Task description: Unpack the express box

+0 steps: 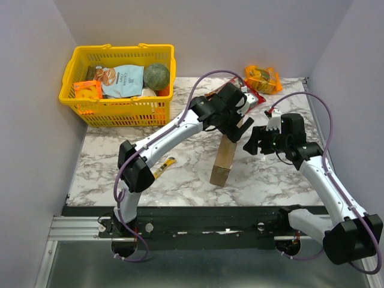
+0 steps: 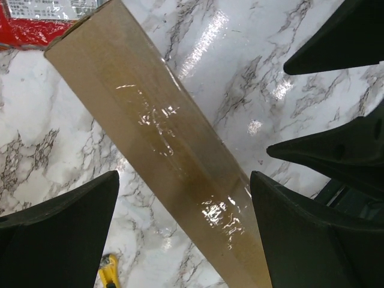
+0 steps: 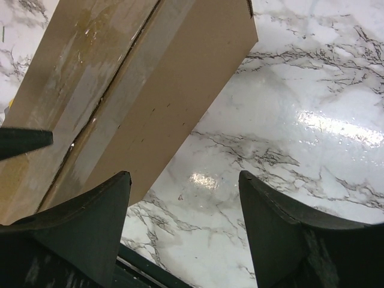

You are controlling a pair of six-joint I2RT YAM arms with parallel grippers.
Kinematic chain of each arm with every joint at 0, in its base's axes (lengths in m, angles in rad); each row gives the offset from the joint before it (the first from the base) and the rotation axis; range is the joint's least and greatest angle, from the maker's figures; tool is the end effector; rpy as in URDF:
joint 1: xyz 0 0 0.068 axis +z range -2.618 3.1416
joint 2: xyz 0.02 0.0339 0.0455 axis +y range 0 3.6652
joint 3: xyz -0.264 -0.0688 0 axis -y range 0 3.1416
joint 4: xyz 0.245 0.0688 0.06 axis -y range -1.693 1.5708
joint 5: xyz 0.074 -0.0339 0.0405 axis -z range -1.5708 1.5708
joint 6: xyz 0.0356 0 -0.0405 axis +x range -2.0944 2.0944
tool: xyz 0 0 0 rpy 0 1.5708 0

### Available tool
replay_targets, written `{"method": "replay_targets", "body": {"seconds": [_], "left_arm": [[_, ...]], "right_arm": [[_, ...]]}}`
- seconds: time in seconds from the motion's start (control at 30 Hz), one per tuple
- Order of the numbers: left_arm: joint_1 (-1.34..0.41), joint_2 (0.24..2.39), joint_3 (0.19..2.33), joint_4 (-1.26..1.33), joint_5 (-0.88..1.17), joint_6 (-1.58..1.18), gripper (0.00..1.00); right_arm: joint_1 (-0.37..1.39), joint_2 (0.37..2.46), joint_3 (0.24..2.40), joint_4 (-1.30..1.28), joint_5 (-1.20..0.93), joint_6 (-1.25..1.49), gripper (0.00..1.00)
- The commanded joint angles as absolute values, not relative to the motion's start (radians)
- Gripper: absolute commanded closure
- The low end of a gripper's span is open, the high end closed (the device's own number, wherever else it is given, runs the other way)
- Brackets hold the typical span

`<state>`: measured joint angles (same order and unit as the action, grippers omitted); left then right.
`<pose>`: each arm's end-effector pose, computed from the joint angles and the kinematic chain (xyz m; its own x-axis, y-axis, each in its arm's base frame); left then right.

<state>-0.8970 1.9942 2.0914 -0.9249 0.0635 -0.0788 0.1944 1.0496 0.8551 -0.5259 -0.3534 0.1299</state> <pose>0.2731 -0.3457 0.3570 -0.5215 0.5273 -0.6708 0.7680 0.6326 -0.0998 0.2147 0.0548 0.2831 -0.6983 -0.0136 -0.7156 -0.3489 0.8795 0.3237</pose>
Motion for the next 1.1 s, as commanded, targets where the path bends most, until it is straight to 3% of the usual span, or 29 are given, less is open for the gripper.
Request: {"method": "replay_targets", "body": {"seconds": [0.0,0.53,0.67,1.07], "left_arm": [[-0.923,2.036,2.128,-0.948,0.092,-0.055,0.01],[-0.939,2.066,2.088,-0.982,0.037,-0.054,0.03],[-0.939,2.057,2.091,-0.959,-0.07,-0.057,0.03],[-0.948,1.956,2.138,-0.916,0.008,-0.006,0.01]], "right_arm": [[0.193,1.075,0.828,-0.468,-0.39,0.133,0.21],[0.192,1.141,0.813,-0.39,-0.468,0.19,0.23],[0.192,1.135,0.811,-0.388,-0.463,0.192,0.23],[0.192,1.161,0.799,-0.39,-0.46,0.181,0.23]]}}
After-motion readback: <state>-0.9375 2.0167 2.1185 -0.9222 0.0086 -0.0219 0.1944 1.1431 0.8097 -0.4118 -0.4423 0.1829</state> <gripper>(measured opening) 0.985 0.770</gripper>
